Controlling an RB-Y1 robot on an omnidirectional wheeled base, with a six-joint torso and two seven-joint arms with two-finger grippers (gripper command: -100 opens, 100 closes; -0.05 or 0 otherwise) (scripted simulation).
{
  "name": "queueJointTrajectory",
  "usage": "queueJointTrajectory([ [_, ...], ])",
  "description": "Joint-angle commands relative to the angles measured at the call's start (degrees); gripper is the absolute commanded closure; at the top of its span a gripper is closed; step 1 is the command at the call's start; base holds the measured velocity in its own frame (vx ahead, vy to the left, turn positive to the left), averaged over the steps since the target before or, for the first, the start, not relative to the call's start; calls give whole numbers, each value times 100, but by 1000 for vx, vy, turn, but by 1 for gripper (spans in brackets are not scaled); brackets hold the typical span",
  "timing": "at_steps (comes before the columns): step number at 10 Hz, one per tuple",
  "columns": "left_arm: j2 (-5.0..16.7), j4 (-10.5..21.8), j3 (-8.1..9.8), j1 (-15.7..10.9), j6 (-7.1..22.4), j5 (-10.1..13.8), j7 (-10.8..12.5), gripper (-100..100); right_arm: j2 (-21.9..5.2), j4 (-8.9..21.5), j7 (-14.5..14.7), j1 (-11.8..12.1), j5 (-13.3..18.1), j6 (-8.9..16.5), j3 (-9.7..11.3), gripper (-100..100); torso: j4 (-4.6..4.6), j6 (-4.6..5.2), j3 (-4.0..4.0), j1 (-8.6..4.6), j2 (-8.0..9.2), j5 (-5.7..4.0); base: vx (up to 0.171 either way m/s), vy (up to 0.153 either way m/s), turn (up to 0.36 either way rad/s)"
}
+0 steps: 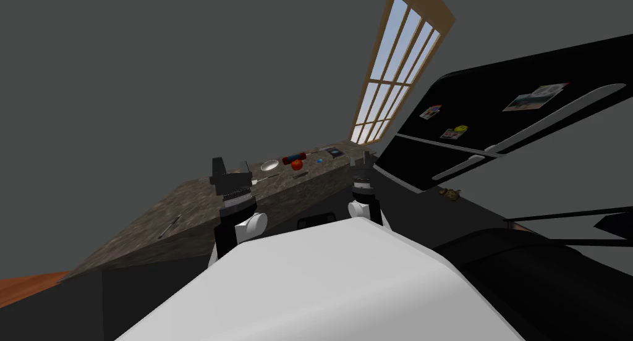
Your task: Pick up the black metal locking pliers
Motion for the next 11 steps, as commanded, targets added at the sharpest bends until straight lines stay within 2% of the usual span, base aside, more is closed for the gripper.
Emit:
queueJointTrajectory([
  [1, 189, 11, 26, -19, 111, 18, 2, -100, 0, 0, 0, 0, 0, 0, 0, 0, 0, 0, 0, 0, 0, 0, 4, -10, -10],
  [5, 616, 86, 185, -142, 717, 109, 1, -100, 0, 0, 0, 0, 0, 0, 0, 0, -2, 1, -5, -13, -8, -3, 18, -36, -21],
  [6, 616, 86, 185, -142, 741, 109, 1, -100, 0, 0, 0, 0, 0, 0, 0, 0, -2, 1, -5, -16, -9, -3, 20, -35, -4],
  [8, 759, 146, 314, -246, 1103, 169, -10, -100, 0, 0, 0, 0, 0, 0, 0, 0, -2, 0, -4, -14, -7, -3, 17, -46, -26],
  [11, 814, 178, 390, -306, 1485, 201, -19, -100, 0, 0, 0, 0, 0, 0, 0, 0, -2, 1, -6, -16, -10, -4, 20, -39, -14],
])
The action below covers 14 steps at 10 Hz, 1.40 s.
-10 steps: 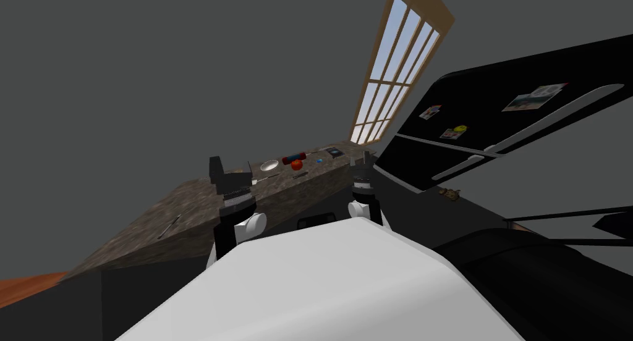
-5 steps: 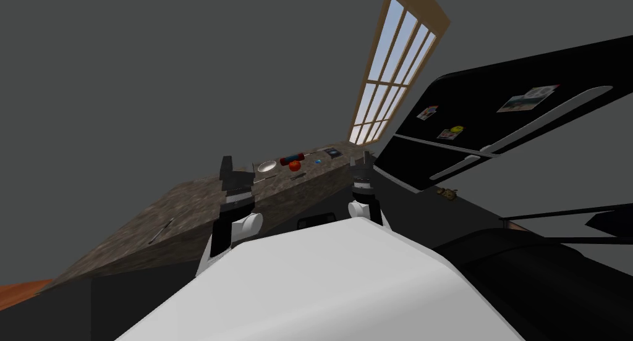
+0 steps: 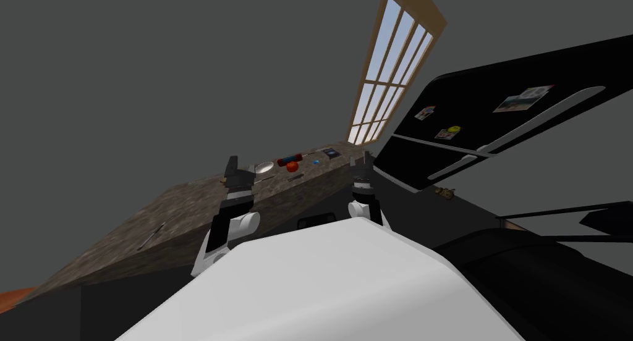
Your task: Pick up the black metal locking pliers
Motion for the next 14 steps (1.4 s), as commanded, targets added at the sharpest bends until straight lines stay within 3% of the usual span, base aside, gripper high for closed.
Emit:
queueJointTrajectory([
  [1, 58, 42, 93, -62, 286, 39, -10, -100, 0, 0, 0, 0, 0, 0, 0, 0, 0, 0, 0, 0, 0, 0, 13, -41, -30],
  [4, 93, 71, 181, -131, 646, 73, -21, -100, 0, 0, 0, 0, 0, 0, 0, 0, 1, 1, 1, -4, 2, 0, 13, -42, -17],
  [14, 167, 194, 656, -494, 2283, 263, -65, -100, 0, 0, 0, 0, 0, 0, 0, 0, 0, 0, 0, -7, 0, -2, 20, -48, -20],
])
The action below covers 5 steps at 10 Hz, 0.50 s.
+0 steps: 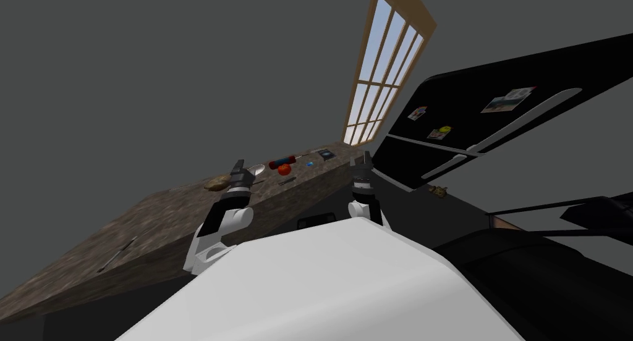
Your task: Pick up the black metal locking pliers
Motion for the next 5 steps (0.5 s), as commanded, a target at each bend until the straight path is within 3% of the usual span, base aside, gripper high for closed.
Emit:
queueJointTrajectory([
  [1, 18, 9, 26, -9, 158, 18, 9, -100, 0, 0, 0, 0, 0, 0, 0, 0, 0, 0, 0, 0, 0, 0, 10, -25, 4],
  [5, 41, 59, 204, -138, 828, 106, 16, -100, 0, 0, 0, 0, 0, 0, 0, 0, 0, 1, -2, 0, -3, 0, 22, -45, -18],
])
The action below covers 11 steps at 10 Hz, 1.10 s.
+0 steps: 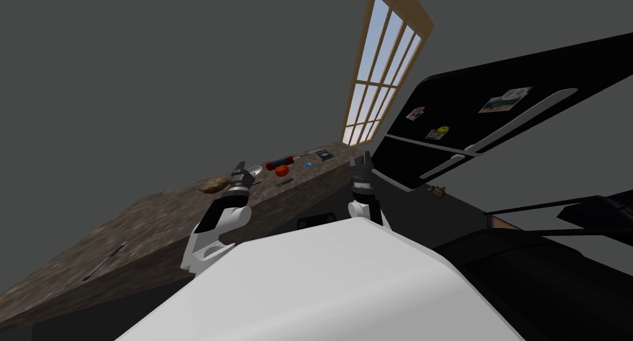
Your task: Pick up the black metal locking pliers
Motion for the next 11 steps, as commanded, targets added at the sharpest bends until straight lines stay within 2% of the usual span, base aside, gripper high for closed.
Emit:
queueJointTrajectory([
  [1, 12, 16, 89, -56, 286, 51, 14, -100, 0, 0, 0, 0, 0, 0, 0, 0, 0, 0, 0, 0, 0, 0, 29, -59, -21],
  [3, 12, 16, 89, -56, 489, 51, 14, -100, 0, 0, 0, 0, 0, 0, 0, 0, 0, 0, 0, -1, 0, 0, 16, -33, -3],
  [6, 68, 73, 227, -143, 1011, 156, 64, -100, 0, 0, 0, 0, 0, 0, 0, 0, 1, 0, 3, 5, 4, 1, 21, -41, -16],
  [11, 153, 134, 329, -196, 1784, 276, 150, -100, 0, 0, 0, 0, 0, 0, 0, 0, 0, 0, 0, 2, 0, 0, 29, -44, -7],
])
